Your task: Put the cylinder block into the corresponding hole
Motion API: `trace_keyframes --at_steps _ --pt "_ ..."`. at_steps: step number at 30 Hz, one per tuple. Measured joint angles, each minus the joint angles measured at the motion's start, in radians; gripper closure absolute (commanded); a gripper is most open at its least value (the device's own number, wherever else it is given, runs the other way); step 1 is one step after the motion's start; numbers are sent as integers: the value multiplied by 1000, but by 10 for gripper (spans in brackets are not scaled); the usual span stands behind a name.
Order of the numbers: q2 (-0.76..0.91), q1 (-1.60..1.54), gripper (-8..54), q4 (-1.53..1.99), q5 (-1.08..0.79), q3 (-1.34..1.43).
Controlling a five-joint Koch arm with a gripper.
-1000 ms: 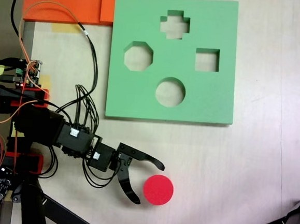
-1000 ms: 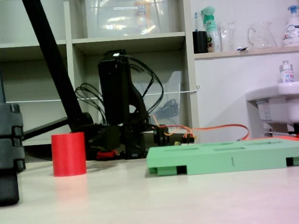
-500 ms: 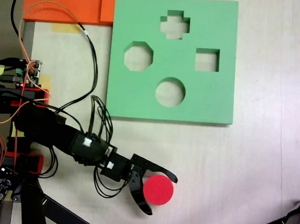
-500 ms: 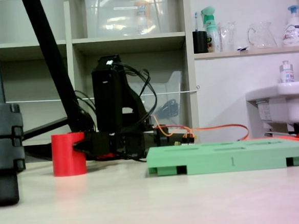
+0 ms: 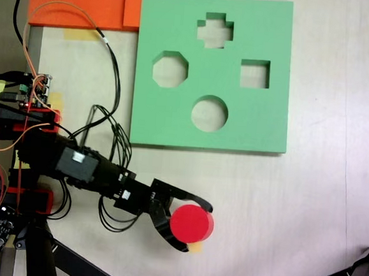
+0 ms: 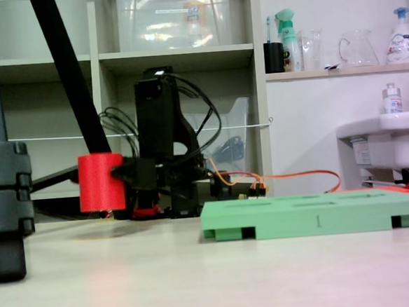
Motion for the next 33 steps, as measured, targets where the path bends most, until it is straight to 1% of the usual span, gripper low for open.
trace_keyframes --at_steps 2,4,6,15,19,25,33 --pt "192 -101 289 155 0 2" --pt "272 -175 289 224 2 2" --pt "295 -284 289 268 0 -6" --pt "295 -641 288 347 0 -15" --pt "282 -687 284 357 0 -29" --pt "201 -703 284 357 -2 -40" --pt "8 -718 283 299 -15 -103"
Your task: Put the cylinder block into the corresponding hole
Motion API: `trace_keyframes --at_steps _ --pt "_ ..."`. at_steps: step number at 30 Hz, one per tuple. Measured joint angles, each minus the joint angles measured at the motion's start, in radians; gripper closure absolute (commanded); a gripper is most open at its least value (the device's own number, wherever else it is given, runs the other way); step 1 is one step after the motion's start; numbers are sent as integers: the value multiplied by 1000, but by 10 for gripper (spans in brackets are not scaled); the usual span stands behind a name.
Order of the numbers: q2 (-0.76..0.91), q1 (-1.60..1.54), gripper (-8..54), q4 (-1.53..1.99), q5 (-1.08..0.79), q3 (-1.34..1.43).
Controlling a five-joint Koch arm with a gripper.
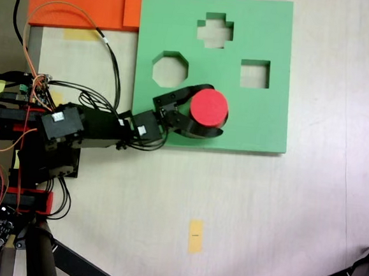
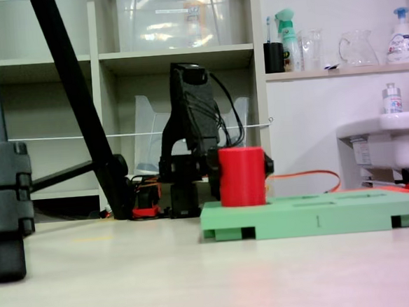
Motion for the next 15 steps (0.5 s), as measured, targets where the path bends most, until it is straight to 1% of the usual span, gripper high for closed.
trace_keyframes --at_steps 5,8,9,11,12,13,14,15 --pt "-51 0 274 -11 -12 -28" --pt "-110 -14 256 -15 -15 -44" --pt "-130 -15 219 -21 -17 -44" --pt "-163 -15 61 -71 -17 -46" --pt "-181 -15 60 -94 -17 -48" --pt "-186 -15 43 -107 -17 -48" --pt "-187 -23 -40 -112 -17 -48" --pt "-187 -28 -71 -114 -18 -48"
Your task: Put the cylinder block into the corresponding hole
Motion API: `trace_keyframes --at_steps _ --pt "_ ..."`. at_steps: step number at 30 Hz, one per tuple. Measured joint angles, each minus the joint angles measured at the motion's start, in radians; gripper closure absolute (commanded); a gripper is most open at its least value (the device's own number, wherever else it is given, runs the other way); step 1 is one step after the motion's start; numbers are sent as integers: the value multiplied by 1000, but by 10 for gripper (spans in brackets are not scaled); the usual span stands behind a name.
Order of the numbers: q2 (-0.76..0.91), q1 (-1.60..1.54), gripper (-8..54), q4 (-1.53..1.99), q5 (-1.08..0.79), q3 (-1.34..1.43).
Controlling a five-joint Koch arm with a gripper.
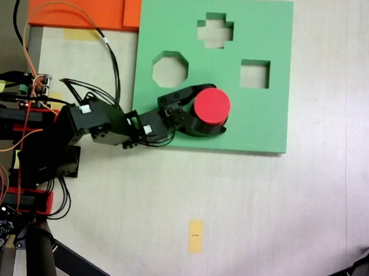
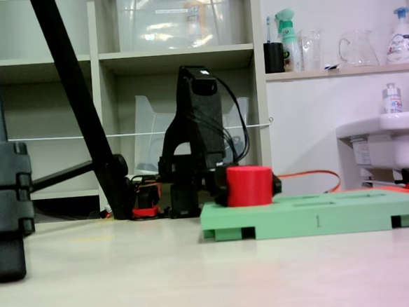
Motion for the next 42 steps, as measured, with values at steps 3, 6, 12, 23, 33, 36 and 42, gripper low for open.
trace_keyframes --at_steps 3,6,12,23,33,36,42 --pt "3 -8 -71 -28 0 31" --pt "25 -5 -71 -31 0 75" --pt "390 0 -64 63 -66 189" --pt "1147 225 116 1127 -666 115" --pt "1169 393 97 1344 -1374 130" --pt "1173 417 96 1394 -1459 146" --pt "1173 443 96 1468 -1470 244"
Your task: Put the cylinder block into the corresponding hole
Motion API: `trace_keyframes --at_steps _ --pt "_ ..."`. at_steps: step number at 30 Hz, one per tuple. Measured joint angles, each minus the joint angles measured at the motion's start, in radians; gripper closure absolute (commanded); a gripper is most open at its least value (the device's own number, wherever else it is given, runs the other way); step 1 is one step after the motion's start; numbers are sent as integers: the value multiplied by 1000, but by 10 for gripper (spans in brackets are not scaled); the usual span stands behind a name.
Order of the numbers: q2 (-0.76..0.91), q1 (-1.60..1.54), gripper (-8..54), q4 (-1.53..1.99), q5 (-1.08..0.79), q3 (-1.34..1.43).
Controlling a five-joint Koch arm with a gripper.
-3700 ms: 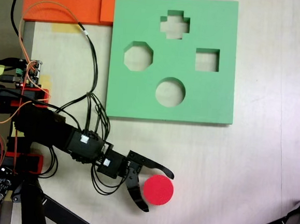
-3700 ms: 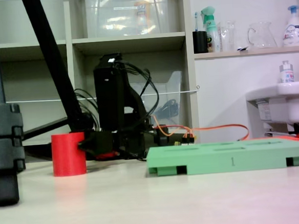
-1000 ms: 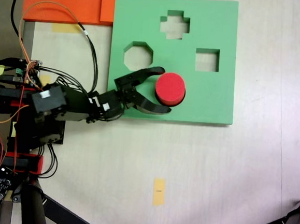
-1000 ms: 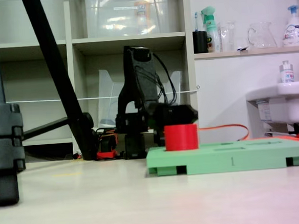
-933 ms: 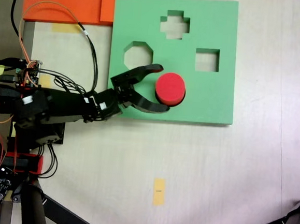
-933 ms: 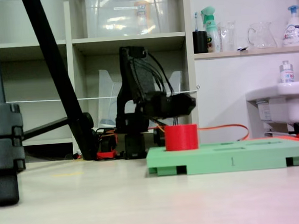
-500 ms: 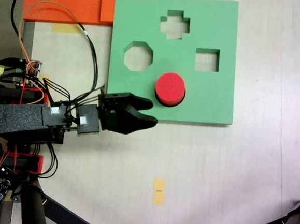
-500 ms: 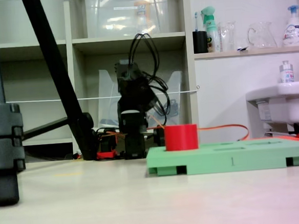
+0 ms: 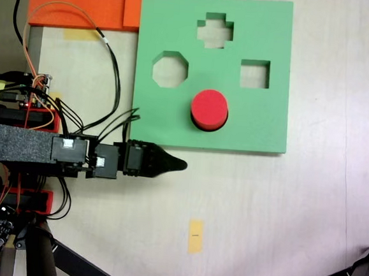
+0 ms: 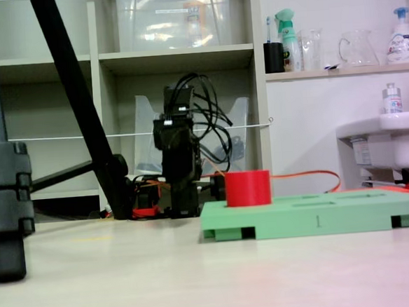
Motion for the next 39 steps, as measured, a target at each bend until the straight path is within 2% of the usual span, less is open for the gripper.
trace_keyframes --at_steps 4,10,14,17,39 --pt "0 11 119 -215 -67 273" --pt "0 11 119 -327 -120 337" --pt "0 23 103 -302 -135 341" --pt "0 23 116 -207 -137 341" --pt "0 25 115 -207 -137 341"
